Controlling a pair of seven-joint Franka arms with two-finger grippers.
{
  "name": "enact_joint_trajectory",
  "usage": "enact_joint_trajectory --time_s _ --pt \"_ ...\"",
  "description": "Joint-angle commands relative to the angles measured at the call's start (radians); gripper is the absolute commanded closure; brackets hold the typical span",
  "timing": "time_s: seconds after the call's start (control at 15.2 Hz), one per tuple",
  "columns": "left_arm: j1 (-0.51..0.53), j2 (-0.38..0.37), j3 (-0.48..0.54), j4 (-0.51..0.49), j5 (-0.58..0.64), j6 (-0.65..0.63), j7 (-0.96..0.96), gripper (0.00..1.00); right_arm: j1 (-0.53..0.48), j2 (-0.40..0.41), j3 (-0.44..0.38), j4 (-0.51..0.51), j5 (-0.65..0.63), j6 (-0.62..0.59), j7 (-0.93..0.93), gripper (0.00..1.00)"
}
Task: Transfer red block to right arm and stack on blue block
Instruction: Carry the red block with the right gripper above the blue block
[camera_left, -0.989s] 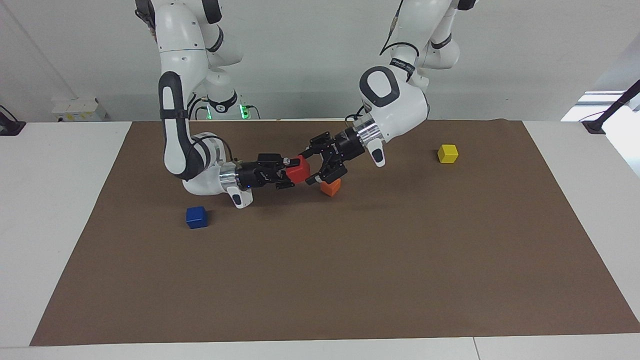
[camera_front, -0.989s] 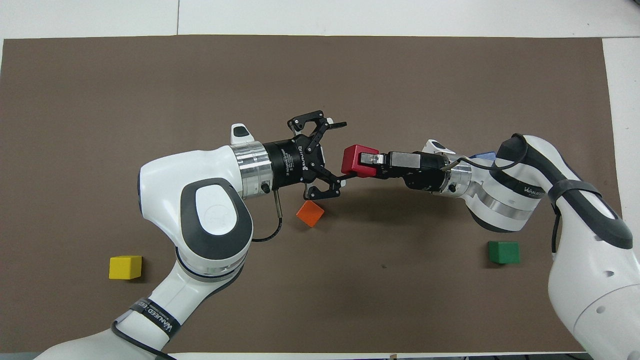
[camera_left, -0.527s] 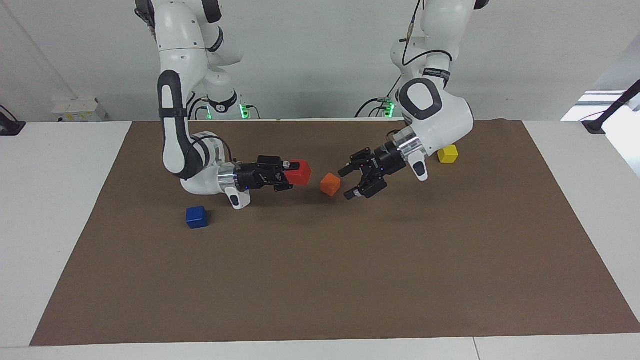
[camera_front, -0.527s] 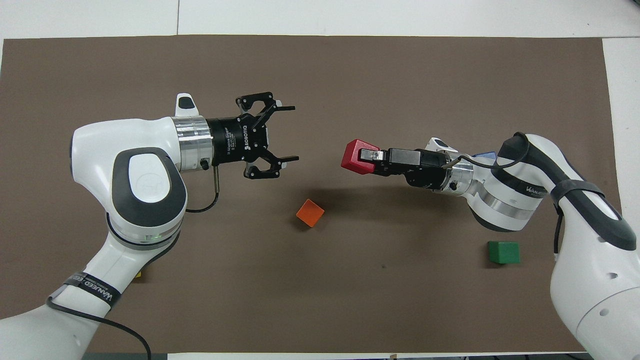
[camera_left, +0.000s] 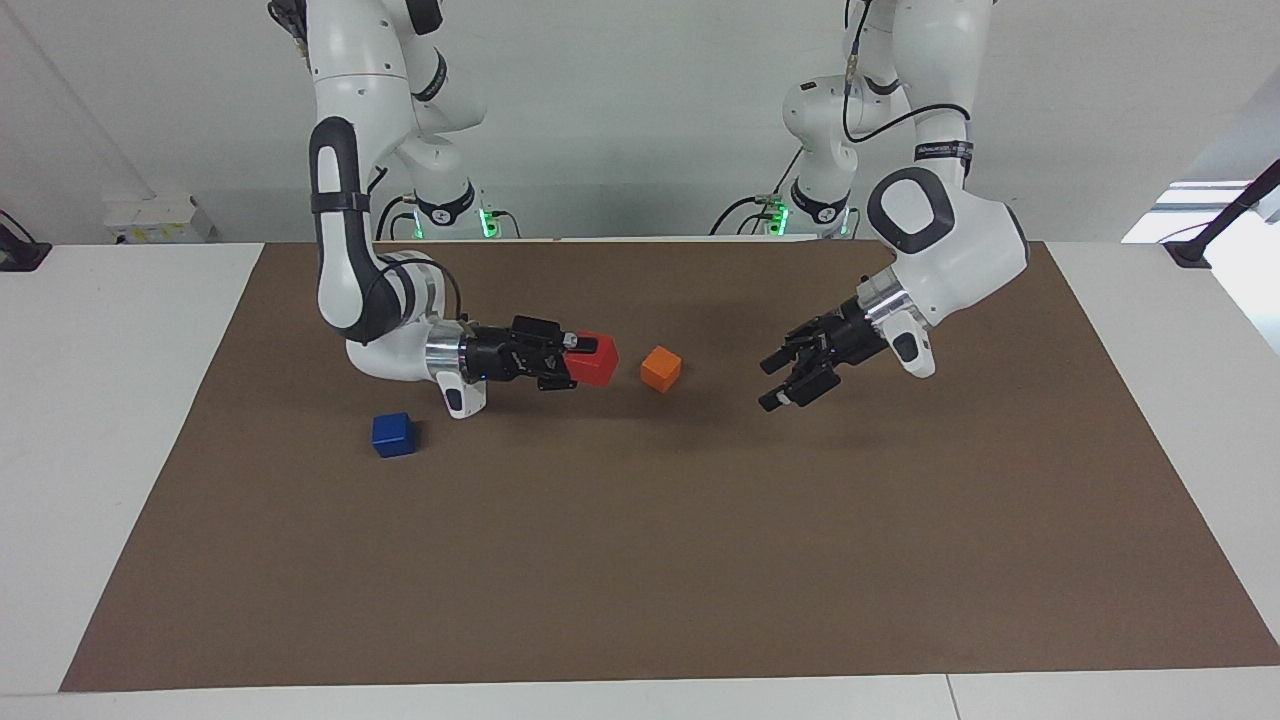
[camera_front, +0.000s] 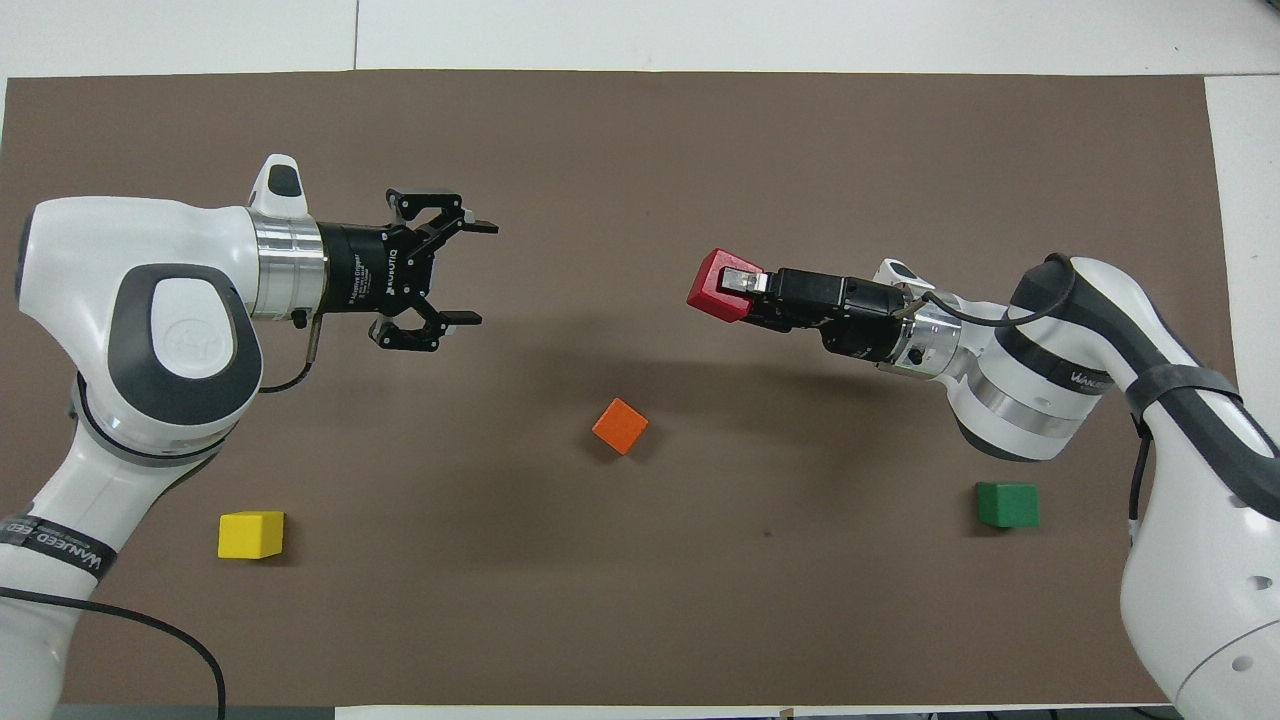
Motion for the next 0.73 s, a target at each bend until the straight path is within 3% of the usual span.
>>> enact_joint_trajectory --time_s 0.0,0.26,0.46,0.66 --pt "0.064 0.007 -0.005 0.071 0.155 -0.121 0.113 0.0 0.036 -0.081 0.0 0.021 -0.001 0.183 0.095 1.0" --pt "0.072 -0.011 -0.005 0.115 0.483 -0.239 0.302 0.0 0.068 -0.14 0.0 0.084 -0.174 0.435 0.282 1.0" --pt "0.084 -0.013 -0.002 0.18 0.626 -0.375 0.359 0.0 0.053 -0.155 -0.009 0.123 -0.397 0.486 0.415 1.0" --pt "0.14 -0.054 -0.002 0.195 0.671 -0.445 0.415 0.0 0.004 -0.163 -0.026 0.179 -0.696 0.483 0.582 1.0"
